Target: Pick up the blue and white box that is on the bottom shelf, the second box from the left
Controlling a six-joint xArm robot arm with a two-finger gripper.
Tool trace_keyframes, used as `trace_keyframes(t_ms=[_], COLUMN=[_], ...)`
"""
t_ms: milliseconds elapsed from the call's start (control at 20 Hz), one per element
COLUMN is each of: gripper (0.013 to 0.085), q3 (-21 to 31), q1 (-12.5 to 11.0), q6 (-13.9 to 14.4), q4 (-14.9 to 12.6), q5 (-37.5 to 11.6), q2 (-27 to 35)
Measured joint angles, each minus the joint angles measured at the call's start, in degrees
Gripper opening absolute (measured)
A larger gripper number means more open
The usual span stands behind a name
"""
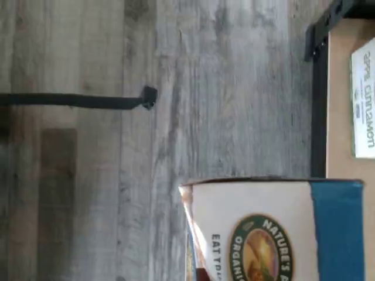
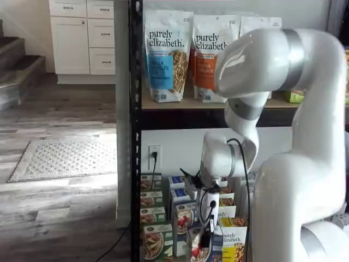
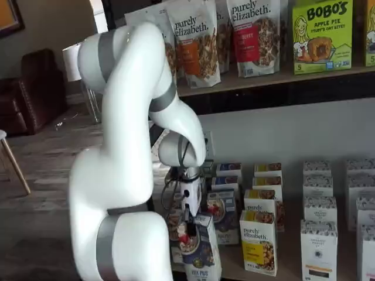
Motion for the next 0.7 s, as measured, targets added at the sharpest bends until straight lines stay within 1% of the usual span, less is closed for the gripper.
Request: trace_keyframes(t_ms=[150,400,500,700], gripper=[0.045,0.045,0.045,0.045], q3=[2.6,5.8,6.8,7.2], q1=[0.6,1.1,1.2,1.5], q6=[0.7,3.8,5.0,6.1], q4=[0.3,-2.4,-3.4,-3.9], q5=[2.9,6.3,8.8,14.0], q2=[-5.6,-13.8,-17.8,-23.5])
